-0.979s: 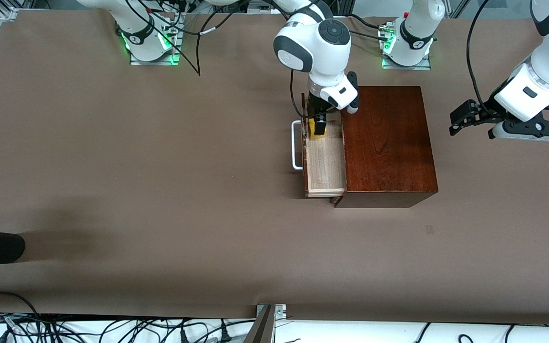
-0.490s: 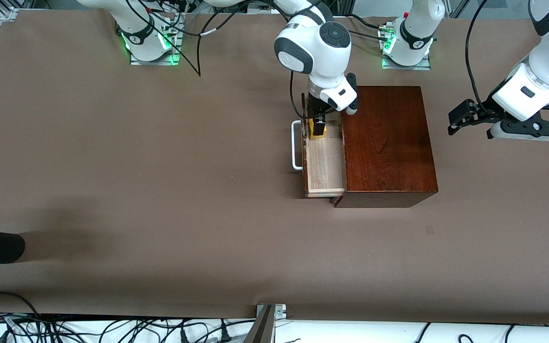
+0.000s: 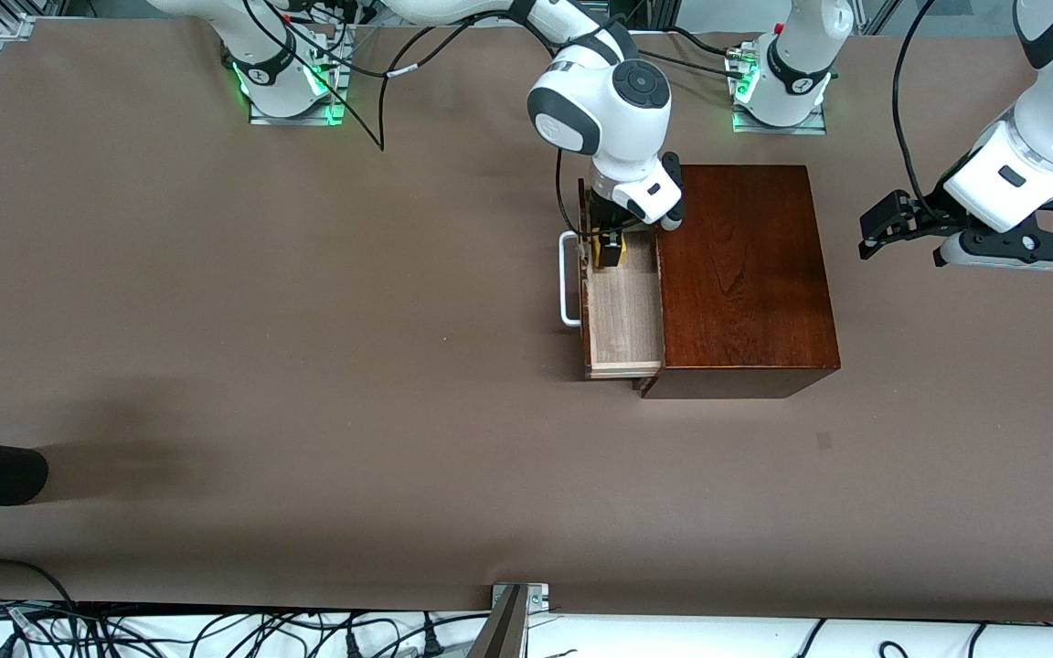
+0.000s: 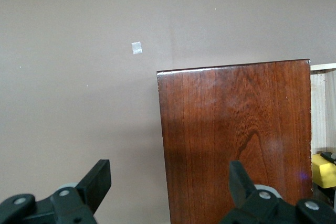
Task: Open drawer, take yellow block, close drawer
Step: 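Lower the right gripper into the drawer around the yellow cube, then grasp the yellow cube and lift it out with the right gripper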
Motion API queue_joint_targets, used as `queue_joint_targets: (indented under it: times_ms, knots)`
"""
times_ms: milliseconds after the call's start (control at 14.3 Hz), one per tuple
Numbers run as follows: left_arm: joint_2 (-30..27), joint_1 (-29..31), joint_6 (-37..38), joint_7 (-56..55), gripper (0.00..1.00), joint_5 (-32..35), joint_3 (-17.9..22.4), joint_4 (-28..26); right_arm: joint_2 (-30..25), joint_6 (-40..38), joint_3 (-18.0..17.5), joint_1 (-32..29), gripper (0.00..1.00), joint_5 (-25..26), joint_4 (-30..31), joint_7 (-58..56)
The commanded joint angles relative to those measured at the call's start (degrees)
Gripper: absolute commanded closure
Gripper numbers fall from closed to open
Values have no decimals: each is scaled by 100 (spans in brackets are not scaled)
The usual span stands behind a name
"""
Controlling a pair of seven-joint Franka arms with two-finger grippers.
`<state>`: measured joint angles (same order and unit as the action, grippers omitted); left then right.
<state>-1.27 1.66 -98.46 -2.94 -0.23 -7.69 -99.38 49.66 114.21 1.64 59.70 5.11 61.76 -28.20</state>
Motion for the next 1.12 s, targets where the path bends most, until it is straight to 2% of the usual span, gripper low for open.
queue_joint_targets:
  times_ms: [0, 140, 350, 560, 770, 909, 1049]
  knots:
    - [12, 10, 99, 92, 0, -47, -14, 112, 35, -101, 64, 24, 100, 61, -208, -89]
    - [12, 10, 117, 83, 0, -56, -14, 112, -70, -267, 56, 6, 100, 69, -278, -98]
    - [12, 1, 125, 83, 0, -47, -22, 121, -184, -1030, 64, -11, 100, 60, -848, -90]
    - [91, -17, 642, 310, 0, -47, -127, 348, -815, -1602, 91, -230, 100, 52, -902, -63]
    - [232, -43, 1047, 1248, 0, -135, -259, 578, -1221, -1805, 82, -844, 100, -115, -894, -19]
    - [267, -52, 1083, 1908, 0, -135, -417, 578, -1423, -2235, 99, -1319, 100, -247, -894, -2]
    - [302, -70, 1092, 2410, 0, -161, -610, 578, -1634, -2639, 300, -1775, 100, -230, -894, -10]
